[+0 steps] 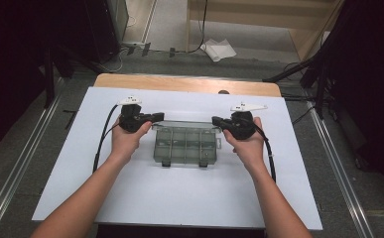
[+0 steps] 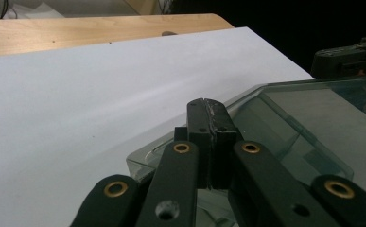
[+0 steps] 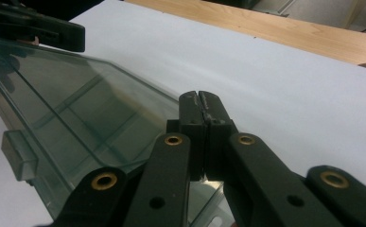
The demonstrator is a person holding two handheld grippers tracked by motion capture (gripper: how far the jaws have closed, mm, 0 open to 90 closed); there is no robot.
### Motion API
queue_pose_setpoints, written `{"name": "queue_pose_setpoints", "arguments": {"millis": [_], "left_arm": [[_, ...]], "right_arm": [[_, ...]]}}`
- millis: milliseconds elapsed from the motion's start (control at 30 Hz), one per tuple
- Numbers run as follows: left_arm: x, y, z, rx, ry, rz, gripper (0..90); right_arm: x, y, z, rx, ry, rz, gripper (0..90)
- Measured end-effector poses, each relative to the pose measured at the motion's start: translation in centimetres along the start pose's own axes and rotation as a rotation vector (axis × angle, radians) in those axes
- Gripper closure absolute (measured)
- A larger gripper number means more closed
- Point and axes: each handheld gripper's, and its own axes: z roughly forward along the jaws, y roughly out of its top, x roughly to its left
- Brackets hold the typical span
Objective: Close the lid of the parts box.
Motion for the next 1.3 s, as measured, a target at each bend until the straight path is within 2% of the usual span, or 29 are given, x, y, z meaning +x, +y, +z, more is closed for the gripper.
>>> {"name": "queue_pose_setpoints", "arguments": {"millis": [500,933,1300], "left_arm": [[-1.6,-2.0,-1.0,-0.016,-0.014,0.018,89.4],[-3.1,-4.0,-1.9,-0.032,-0.005,0.05,89.4],[-4.1,-5.5,-2.6,-0.036,0.01,0.072,89.4]], "right_arm": [[1.5,-1.9,-0.5,-0.009,0.008,-0.031,90.0],[2.3,-3.8,-1.2,-0.025,0.01,-0.026,90.0],[2.9,-5.3,-1.9,-0.035,-0.009,-0.038,90.0]]}}
